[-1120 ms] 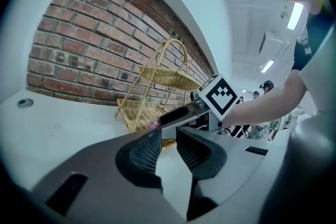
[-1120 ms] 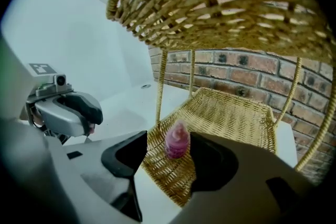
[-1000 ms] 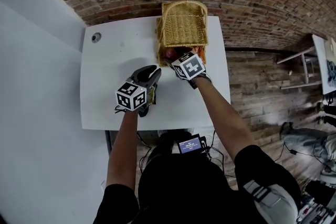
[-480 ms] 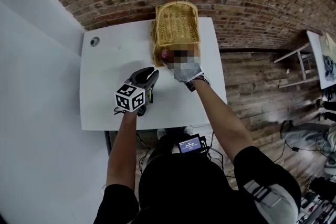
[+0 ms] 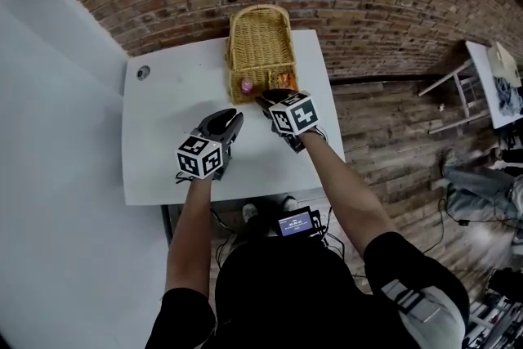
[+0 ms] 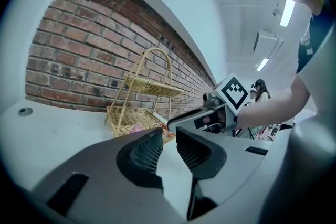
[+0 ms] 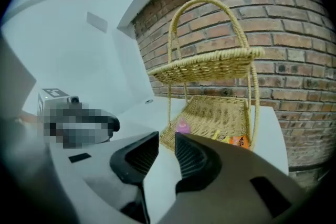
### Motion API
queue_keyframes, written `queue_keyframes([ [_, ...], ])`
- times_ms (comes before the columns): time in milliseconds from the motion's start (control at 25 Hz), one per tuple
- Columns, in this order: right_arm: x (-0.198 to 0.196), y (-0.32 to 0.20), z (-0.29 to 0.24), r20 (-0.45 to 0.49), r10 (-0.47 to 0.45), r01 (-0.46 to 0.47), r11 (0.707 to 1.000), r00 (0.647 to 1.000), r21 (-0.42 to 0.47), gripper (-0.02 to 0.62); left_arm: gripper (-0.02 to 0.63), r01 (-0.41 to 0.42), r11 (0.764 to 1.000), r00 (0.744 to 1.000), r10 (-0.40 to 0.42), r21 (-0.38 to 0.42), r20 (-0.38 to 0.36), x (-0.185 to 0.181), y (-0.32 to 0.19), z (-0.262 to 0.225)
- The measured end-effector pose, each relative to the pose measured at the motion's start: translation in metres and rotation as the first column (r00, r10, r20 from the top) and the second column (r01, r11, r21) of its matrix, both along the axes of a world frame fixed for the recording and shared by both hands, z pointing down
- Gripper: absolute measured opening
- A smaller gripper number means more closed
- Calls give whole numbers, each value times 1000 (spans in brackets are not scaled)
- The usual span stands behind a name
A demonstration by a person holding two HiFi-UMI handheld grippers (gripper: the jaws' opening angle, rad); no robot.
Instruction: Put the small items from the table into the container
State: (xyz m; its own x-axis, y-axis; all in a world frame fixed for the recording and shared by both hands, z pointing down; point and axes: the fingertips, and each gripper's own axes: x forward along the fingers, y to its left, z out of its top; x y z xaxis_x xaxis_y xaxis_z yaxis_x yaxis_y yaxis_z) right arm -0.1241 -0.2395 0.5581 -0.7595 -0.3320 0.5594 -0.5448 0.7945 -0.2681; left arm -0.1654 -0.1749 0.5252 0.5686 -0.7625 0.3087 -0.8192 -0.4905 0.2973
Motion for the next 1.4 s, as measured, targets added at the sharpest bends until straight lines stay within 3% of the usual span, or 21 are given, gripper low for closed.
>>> queue_keyframes([
  [560,43,31,-20,41,32,-33,999,999,26,12,84,-17,999,1000,17,31,2,17,20,-10],
  [760,52,46,-24,60,17,-18,1000,998,22,12,82,-24,999,1000,24,30,4,20,27,-9],
  [920,56,58,-25,64,5,-7,1000,998,19,12,10,-20,999,1000,20,42,-8,23,31,-12],
  [1400,64,72,-25,76,7,-8,1000,997,21,12,9,-39,998,999,41,56,-30,30,39,-12],
])
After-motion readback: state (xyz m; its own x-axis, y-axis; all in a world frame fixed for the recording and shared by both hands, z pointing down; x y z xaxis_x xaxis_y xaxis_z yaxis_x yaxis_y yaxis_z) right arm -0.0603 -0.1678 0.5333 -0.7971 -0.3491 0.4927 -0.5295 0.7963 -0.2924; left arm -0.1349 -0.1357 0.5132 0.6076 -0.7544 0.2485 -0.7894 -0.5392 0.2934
